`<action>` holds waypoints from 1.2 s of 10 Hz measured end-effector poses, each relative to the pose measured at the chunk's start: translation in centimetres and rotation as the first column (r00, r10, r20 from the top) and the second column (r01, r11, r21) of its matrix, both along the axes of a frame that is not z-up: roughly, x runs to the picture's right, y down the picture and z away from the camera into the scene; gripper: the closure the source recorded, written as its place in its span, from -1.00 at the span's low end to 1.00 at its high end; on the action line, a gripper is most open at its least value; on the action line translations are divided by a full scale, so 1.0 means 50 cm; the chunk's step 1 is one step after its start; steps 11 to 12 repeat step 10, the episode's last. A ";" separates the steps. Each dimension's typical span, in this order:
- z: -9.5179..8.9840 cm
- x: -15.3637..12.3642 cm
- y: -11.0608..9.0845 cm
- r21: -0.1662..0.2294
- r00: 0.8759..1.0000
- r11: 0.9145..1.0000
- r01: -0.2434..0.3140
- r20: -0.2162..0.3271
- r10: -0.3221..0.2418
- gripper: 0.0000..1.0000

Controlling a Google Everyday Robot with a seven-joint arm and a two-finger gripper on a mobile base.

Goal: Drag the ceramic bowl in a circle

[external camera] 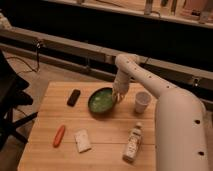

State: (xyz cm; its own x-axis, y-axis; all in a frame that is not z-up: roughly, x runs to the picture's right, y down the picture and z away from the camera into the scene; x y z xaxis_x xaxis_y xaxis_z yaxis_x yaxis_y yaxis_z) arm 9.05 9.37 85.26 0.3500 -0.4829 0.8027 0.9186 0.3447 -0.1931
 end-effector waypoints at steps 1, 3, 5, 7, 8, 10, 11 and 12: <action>-0.002 -0.007 0.004 0.004 1.000 1.000 0.001 0.002 -0.001 1.00; 0.018 -0.030 -0.011 0.008 1.000 1.000 -0.003 0.007 0.003 1.00; 0.011 -0.024 -0.003 0.003 1.000 1.000 0.008 0.013 -0.008 1.00; -0.010 -0.021 0.022 0.007 1.000 1.000 0.011 0.018 -0.012 1.00; -0.010 -0.012 0.025 0.007 1.000 1.000 0.006 0.014 -0.006 1.00; 0.001 -0.018 0.016 0.012 1.000 1.000 -0.003 0.015 0.003 1.00; 0.001 -0.018 0.016 0.012 1.000 1.000 -0.003 0.015 0.003 1.00; 0.001 -0.018 0.016 0.012 1.000 1.000 -0.003 0.015 0.003 1.00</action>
